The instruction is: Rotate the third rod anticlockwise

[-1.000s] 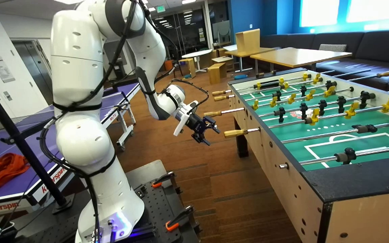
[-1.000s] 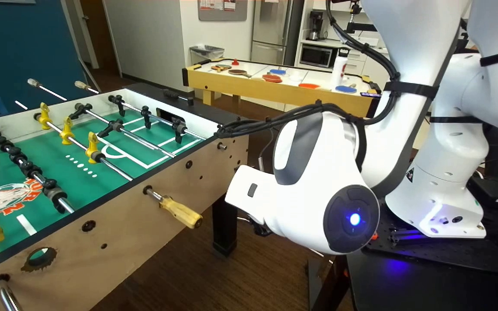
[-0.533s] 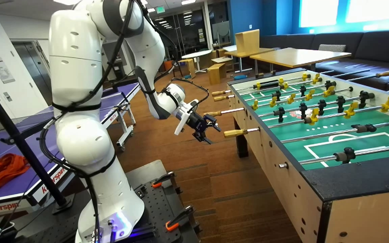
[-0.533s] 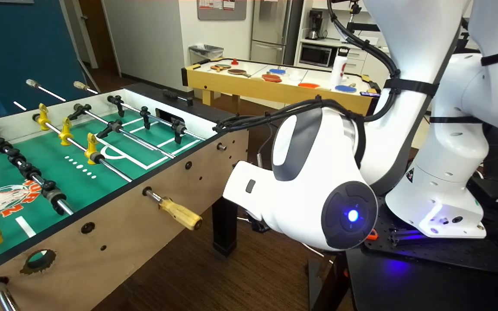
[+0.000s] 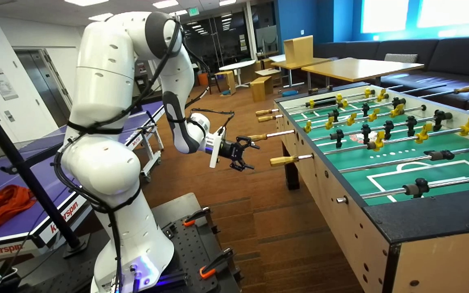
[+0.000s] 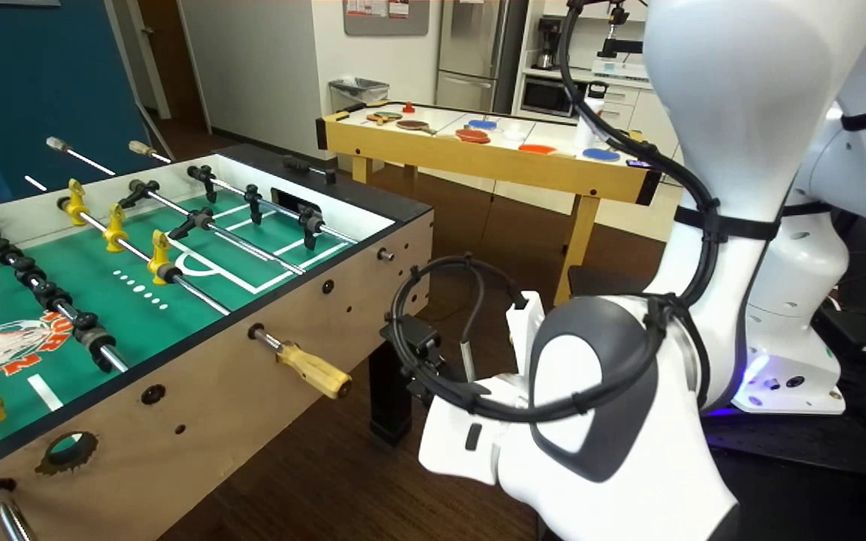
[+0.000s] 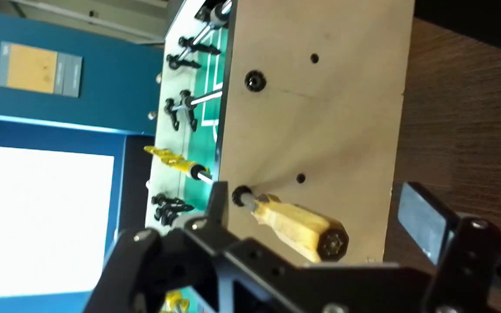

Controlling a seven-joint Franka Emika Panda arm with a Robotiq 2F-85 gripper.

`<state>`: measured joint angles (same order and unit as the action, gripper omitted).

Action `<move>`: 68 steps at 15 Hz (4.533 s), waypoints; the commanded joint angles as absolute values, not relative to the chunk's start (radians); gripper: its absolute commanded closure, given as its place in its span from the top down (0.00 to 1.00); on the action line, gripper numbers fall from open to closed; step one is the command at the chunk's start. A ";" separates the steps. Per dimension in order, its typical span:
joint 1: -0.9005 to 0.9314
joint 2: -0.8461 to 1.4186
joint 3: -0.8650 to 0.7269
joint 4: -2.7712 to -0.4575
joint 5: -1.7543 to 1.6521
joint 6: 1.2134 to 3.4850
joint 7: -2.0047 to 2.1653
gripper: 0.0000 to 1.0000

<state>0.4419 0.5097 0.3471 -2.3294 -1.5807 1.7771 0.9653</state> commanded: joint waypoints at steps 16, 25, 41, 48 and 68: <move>0.418 0.764 0.328 -2.281 -1.985 1.539 1.139 1.00; 0.435 0.949 0.332 -2.162 -1.997 1.276 1.208 1.00; 0.384 1.012 0.333 -2.043 -2.083 1.312 1.206 1.00; 0.383 1.014 0.330 -2.026 -2.083 1.312 1.204 1.00; 0.396 0.992 0.329 -2.028 -2.037 1.311 0.904 0.17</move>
<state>0.3884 1.0144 0.3318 -2.0239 -2.0602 1.3238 1.0409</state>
